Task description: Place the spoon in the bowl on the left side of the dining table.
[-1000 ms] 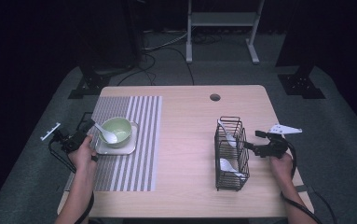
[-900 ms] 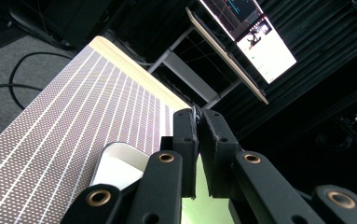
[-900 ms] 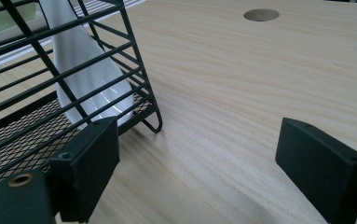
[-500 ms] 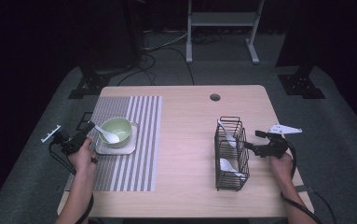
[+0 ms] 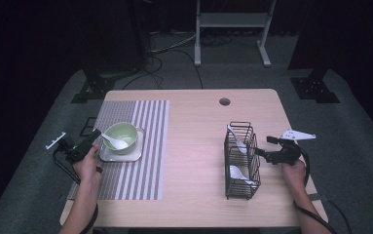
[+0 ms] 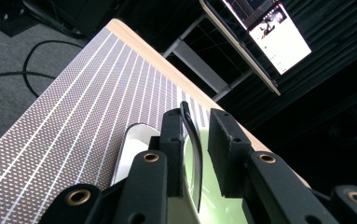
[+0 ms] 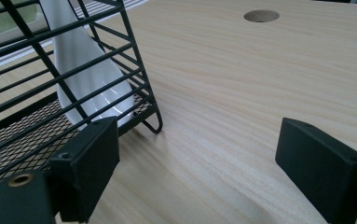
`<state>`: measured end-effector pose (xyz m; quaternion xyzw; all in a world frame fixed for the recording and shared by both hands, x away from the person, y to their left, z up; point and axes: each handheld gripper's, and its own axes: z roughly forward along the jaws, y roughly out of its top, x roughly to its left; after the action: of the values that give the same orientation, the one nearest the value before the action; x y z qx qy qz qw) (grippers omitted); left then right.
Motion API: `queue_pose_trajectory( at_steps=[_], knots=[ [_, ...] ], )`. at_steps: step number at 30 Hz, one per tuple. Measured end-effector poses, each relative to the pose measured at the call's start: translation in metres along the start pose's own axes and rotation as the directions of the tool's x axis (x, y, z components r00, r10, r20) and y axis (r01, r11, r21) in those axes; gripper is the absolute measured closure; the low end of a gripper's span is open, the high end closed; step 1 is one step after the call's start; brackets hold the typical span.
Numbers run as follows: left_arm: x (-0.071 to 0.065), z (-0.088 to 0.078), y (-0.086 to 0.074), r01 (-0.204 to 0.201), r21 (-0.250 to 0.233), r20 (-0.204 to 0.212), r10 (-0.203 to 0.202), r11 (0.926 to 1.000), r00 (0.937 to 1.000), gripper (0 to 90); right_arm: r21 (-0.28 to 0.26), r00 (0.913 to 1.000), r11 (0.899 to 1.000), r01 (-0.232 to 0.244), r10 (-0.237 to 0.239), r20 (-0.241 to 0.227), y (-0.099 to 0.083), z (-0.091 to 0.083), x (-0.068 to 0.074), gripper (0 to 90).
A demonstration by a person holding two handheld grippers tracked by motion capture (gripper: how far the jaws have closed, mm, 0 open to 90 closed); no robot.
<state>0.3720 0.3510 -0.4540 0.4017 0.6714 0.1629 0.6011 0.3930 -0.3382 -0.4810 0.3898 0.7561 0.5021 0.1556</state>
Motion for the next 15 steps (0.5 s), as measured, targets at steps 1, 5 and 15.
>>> queue_pose_trajectory(
  at_steps=[1,5,15],
  knots=[
    [0.0003,-0.0002,-0.0003,-0.004,0.001,-0.002,0.004,1.0000,1.0000,74.2,0.001,1.0000,1.000,-0.001,0.001,-0.001,0.0000,0.0000,0.0000,12.2],
    [0.0035,-0.0010,-0.0017,0.002,0.007,-0.003,-0.002,1.0000,1.0000,70.8,-0.001,1.0000,1.000,0.001,-0.001,-0.003,0.0000,-0.0002,-0.0003,12.3],
    [0.0067,-0.0066,-0.0059,0.006,0.020,0.006,-0.006,0.9998,1.0000,64.1,0.004,0.9999,1.000,0.009,-0.009,0.007,0.0001,0.0002,0.0006,12.3]
  ],
)
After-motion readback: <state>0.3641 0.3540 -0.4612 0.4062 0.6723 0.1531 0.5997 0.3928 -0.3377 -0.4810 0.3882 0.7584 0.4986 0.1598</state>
